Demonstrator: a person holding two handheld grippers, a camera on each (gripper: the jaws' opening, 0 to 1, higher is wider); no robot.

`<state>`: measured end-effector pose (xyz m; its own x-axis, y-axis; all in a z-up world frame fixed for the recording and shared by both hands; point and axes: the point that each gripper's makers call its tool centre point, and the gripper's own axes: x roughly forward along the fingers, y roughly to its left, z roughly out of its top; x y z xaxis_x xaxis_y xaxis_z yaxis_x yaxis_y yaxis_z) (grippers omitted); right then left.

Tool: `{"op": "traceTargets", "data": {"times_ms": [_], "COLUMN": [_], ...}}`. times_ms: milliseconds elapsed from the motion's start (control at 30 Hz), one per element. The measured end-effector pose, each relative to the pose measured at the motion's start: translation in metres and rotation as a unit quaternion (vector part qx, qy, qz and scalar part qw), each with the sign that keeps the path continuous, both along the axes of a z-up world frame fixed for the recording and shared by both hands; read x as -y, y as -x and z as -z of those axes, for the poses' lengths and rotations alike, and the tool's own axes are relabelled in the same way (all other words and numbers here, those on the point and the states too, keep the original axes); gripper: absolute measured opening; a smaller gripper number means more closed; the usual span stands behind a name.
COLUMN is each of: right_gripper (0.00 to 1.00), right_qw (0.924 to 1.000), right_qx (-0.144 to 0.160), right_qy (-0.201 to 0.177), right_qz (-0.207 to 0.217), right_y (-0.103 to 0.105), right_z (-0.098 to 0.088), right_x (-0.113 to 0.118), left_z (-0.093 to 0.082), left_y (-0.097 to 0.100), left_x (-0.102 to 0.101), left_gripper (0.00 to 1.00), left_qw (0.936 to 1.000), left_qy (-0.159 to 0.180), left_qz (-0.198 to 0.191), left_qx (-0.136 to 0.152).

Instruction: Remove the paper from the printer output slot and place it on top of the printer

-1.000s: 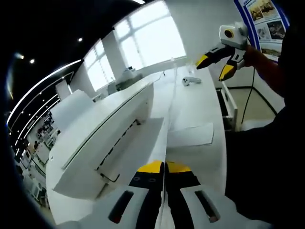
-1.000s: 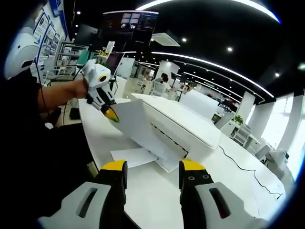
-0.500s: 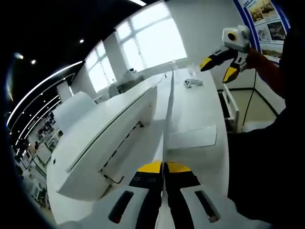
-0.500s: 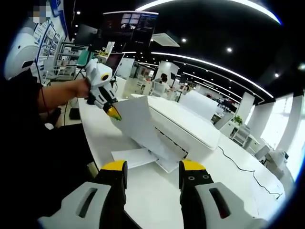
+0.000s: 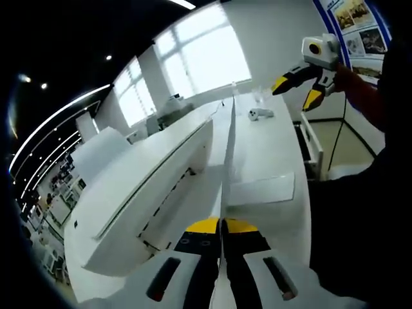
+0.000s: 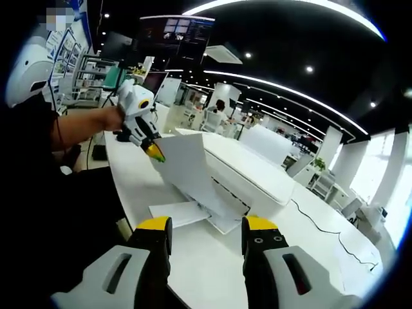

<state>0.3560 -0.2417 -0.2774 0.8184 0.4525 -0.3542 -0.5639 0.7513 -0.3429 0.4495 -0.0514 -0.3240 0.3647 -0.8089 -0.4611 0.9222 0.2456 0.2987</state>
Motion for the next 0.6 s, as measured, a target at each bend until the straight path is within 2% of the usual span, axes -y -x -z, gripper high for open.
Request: {"op": "traceTargets", "data": {"times_ms": [600], "right_gripper": [0.39], "right_qw": [1.0], "right_qx": [0.002], "right_qy": [-0.001], "right_qz": [0.002], "right_y": [-0.0003], "right_z": [-0.0007], "right_x": [0.0041], "left_z": [-0.0051], "left_y": [-0.008], "left_x": [0.0022], "left_gripper": [0.06], "left_qw": [1.0], "left_qy": [0.002], "left_qz": [-0.003], "left_qx": [-0.006]}}
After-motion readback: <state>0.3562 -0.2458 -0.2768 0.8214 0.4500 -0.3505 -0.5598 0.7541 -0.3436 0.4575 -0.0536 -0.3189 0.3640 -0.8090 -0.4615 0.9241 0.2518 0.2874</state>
